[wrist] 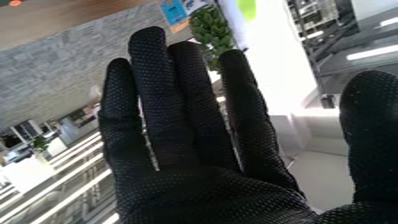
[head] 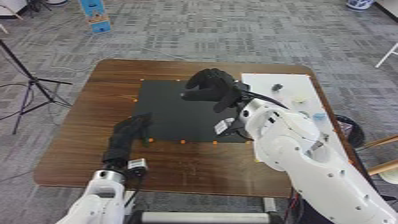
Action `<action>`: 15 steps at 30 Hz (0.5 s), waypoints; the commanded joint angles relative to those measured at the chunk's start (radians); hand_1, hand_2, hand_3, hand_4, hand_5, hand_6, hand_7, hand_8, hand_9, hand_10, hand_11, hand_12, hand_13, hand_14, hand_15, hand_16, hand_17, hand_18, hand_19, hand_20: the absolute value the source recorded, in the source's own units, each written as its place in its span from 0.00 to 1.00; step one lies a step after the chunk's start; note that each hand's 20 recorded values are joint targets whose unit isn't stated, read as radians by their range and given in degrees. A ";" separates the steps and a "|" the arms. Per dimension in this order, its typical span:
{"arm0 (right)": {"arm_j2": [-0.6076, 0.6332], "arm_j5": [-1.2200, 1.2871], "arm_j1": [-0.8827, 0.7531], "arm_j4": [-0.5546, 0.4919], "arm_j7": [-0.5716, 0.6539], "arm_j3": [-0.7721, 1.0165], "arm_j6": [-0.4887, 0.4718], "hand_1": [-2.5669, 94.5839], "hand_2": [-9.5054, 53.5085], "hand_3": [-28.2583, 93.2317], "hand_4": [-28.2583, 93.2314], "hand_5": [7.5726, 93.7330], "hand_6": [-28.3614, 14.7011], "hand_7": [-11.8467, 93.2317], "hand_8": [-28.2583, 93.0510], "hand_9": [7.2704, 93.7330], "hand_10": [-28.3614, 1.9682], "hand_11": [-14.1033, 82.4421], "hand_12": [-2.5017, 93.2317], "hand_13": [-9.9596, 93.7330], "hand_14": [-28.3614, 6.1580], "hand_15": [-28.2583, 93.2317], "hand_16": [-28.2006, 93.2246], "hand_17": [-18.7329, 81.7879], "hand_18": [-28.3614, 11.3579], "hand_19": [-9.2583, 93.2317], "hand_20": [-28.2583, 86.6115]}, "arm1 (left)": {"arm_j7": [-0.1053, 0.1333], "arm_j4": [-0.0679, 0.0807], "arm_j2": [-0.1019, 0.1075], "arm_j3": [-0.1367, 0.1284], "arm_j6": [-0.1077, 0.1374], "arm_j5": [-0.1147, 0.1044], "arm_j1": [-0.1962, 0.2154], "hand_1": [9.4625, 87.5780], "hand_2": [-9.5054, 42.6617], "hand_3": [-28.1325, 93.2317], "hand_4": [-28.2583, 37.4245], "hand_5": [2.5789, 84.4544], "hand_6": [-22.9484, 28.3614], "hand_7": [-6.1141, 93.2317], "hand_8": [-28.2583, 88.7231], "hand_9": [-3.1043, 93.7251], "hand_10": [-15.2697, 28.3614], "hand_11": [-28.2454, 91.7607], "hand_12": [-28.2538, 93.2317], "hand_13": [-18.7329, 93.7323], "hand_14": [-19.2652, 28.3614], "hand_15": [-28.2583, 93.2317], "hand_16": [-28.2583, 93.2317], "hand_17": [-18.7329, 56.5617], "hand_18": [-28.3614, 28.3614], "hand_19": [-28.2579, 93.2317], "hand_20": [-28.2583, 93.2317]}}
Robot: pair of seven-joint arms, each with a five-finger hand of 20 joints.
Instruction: Arrange flowers
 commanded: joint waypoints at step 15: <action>-0.011 0.011 -0.005 -0.013 -0.021 0.012 0.024 0.23 0.23 0.74 0.17 0.52 0.50 0.24 0.21 0.59 0.22 0.32 0.30 0.60 0.19 0.50 0.47 0.40 0.09 0.62 0.63 | 0.037 0.031 -0.094 0.063 0.023 -0.041 -0.075 0.20 0.41 0.85 0.00 0.58 0.48 0.23 0.17 0.55 0.63 0.38 0.32 0.51 0.66 0.34 0.20 0.30 0.65 0.25 0.34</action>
